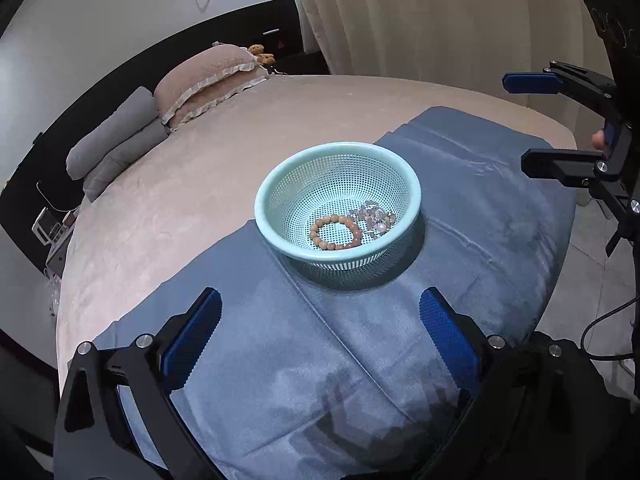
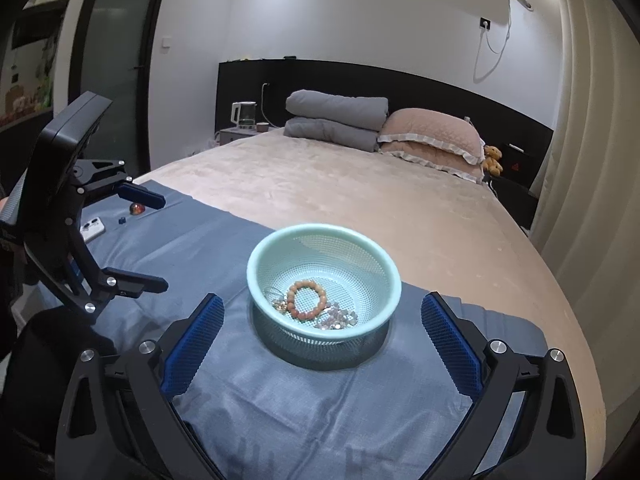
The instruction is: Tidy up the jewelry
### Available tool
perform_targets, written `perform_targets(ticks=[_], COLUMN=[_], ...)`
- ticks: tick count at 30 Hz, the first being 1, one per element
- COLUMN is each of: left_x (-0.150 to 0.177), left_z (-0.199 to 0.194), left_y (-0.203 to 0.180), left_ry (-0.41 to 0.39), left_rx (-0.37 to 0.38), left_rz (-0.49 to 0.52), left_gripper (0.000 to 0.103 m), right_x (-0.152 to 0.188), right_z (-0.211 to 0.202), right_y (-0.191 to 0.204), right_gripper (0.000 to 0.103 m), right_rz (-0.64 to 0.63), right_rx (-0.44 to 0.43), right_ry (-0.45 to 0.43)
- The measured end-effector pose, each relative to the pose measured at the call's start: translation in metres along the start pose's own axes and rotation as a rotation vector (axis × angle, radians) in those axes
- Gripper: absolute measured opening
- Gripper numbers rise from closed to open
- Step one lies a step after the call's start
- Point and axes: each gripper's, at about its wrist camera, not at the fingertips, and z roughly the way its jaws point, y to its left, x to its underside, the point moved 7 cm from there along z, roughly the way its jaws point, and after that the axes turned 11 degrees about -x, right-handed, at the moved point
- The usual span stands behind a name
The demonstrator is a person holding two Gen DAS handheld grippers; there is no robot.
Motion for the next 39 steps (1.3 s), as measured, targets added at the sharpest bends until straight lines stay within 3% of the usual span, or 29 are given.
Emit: perform_targets(ticks=[6, 13, 19, 26, 30, 33, 39], left_x=[0.018, 0.049, 0.073, 0.089, 0.091, 0.094, 0.093], left_z=[-0.02, -0.032, -0.035, -0.037, -0.042, -0.044, -0.046], left_y=[0.001, -0.003, -0.008, -0.004, -0.005, -0.013, -0.037], left_ry=[0.0, 0.005, 0.015, 0.023, 0.005, -0.005, -0.017], left_rx=[-0.025, -0.026, -0.033, -0.048, -0.041, -0.016, -0.04], left_rz=[-0.081, -0.172, -0.241, -0.361, -0.423, -0.418, -0.361], left_gripper=[0.097, 0.097, 0.097, 0.097, 0.097, 0.097, 0.097], right_x=[0.006, 0.024, 0.038, 0.064, 0.081, 0.093, 0.117], right_z=[-0.012, -0.021, -0.024, -0.024, -0.017, -0.01, 0.006], right_y=[0.012, 0.021, 0.034, 0.035, 0.038, 0.039, 0.032], right_gripper=[0.095, 0.095, 0.095, 0.095, 0.095, 0.095, 0.095], right_rz=[0.077, 0.262, 0.232, 0.318, 0.312, 0.304, 0.333], right_rx=[0.031, 0.021, 0.099, 0.056, 0.097, 0.122, 0.094], right_ry=[-0.003, -0.009, -0.012, -0.044, -0.025, -0.001, 0.062])
